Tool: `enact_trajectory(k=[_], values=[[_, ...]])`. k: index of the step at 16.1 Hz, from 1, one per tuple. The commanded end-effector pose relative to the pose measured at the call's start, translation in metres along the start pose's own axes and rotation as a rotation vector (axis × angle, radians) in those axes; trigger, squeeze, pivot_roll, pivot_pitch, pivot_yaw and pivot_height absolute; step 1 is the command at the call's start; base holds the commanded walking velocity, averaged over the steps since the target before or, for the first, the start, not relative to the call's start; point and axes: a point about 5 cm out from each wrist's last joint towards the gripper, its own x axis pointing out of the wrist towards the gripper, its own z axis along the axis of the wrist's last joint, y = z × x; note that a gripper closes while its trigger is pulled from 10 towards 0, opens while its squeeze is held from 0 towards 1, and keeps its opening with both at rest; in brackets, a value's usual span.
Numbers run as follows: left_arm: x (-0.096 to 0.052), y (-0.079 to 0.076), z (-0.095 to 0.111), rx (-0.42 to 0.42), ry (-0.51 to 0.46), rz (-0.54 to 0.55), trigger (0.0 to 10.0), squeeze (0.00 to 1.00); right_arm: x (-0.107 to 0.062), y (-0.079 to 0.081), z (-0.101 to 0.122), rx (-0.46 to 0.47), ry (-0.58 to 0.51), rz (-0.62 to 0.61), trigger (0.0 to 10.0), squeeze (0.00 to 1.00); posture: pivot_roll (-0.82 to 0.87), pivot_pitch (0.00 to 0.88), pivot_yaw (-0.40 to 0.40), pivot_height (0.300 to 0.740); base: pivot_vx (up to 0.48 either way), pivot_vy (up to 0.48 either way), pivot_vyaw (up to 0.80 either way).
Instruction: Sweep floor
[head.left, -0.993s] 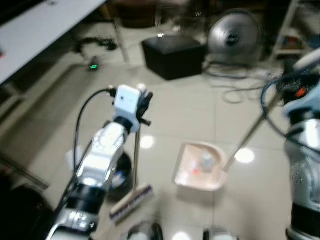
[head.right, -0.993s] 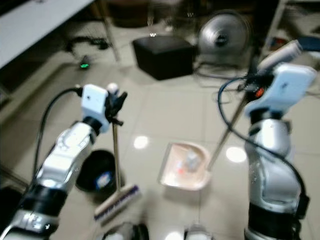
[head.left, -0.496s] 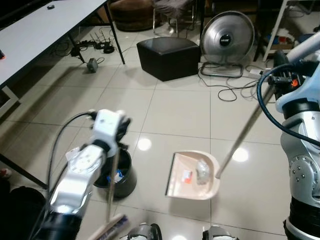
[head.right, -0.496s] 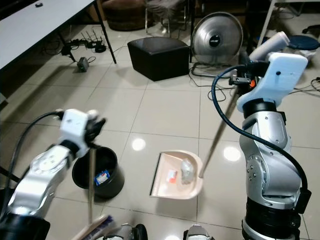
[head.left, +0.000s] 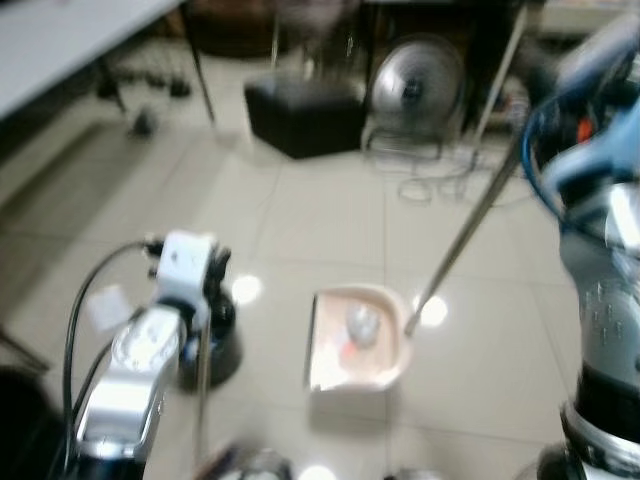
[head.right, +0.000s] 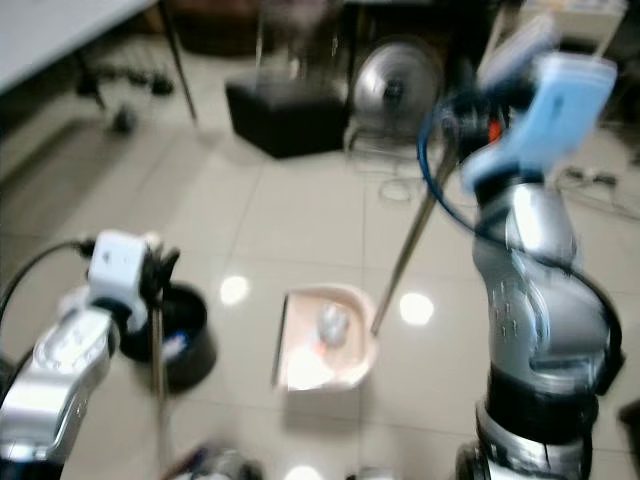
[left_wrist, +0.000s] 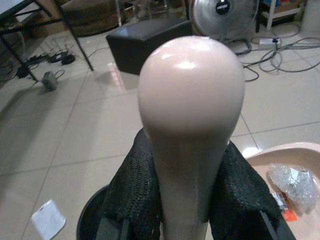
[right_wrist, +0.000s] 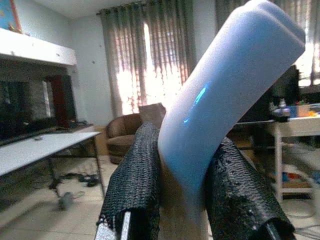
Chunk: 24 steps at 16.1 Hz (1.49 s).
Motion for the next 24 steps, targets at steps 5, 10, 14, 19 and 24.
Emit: enact_trajectory(k=[5, 10, 14, 19, 24], values=[[-0.010, -0.002, 0.018, 0.007, -0.063, -0.005, 10.0, 0.00, 0.005, -0.001, 0.007, 0.135, -0.032, 0.004, 10.0, 0.00, -0.02, 0.062, 0.025, 0.740, 0.000, 0.000, 0.00], [-0.009, -0.013, 0.032, -0.011, -0.130, -0.041, 10.0, 0.00, 0.007, 0.002, 0.007, 0.150, -0.021, -0.004, 10.0, 0.00, -0.03, 0.070, 0.056, 0.740, 0.000, 0.000, 0.26], [-0.010, -0.016, 0.034, -0.008, -0.135, -0.050, 10.0, 0.00, 0.009, 0.006, 0.007, 0.146, -0.015, 0.018, 10.0, 0.00, -0.03, 0.071, 0.045, 0.740, 0.136, 0.000, 0.80], [-0.013, -0.014, 0.034, -0.009, -0.136, -0.028, 10.0, 0.00, 0.013, 0.004, 0.009, 0.165, -0.025, 0.018, 10.0, 0.00, -0.03, 0.073, 0.029, 0.740, 0.325, 0.000, 0.48], [-0.012, -0.014, 0.032, 0.001, -0.130, -0.028, 10.0, 0.00, 0.012, 0.002, 0.009, 0.171, -0.026, 0.012, 10.0, 0.00, -0.03, 0.077, 0.032, 0.740, 0.347, 0.000, 0.00]])
